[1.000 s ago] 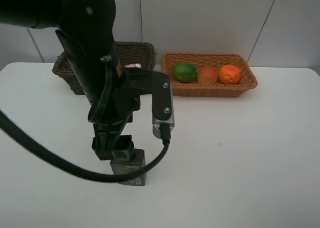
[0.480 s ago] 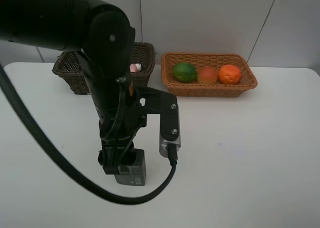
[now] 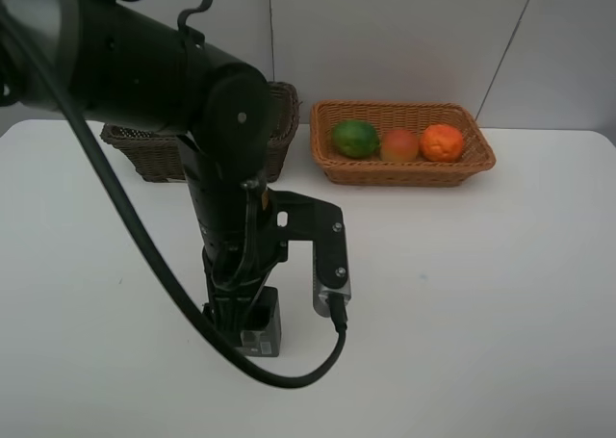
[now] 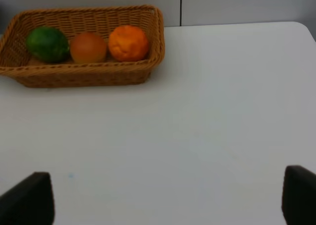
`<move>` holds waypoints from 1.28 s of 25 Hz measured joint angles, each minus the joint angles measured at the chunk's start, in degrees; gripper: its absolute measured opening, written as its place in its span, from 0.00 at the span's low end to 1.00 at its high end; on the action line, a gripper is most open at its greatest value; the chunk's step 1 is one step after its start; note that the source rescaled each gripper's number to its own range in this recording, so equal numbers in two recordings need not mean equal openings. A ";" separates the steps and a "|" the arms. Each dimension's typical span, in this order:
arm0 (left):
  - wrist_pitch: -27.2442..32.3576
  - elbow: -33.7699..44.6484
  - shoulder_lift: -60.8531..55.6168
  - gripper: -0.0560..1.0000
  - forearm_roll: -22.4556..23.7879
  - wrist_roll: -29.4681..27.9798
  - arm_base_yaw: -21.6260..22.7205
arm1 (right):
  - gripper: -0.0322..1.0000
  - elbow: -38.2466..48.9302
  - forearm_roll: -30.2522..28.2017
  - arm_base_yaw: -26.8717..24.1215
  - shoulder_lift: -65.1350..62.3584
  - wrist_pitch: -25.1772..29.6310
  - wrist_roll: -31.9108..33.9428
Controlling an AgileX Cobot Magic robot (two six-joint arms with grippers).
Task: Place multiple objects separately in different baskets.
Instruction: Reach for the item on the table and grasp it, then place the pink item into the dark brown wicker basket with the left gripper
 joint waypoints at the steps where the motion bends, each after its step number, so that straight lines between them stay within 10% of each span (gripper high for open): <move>1: -0.07 0.00 0.04 1.00 0.00 0.00 0.00 | 1.00 0.00 0.00 0.00 0.00 0.00 0.05; 5: -0.55 0.00 0.07 0.95 0.00 0.00 0.00 | 1.00 0.00 0.00 0.00 0.00 0.00 0.10; 10: -1.18 0.00 0.07 0.46 0.00 0.00 0.00 | 1.00 0.00 0.00 0.00 0.00 0.00 0.16; 32: -2.03 0.00 0.07 0.47 -0.06 -0.40 0.00 | 1.00 0.00 0.00 0.00 0.00 0.00 0.16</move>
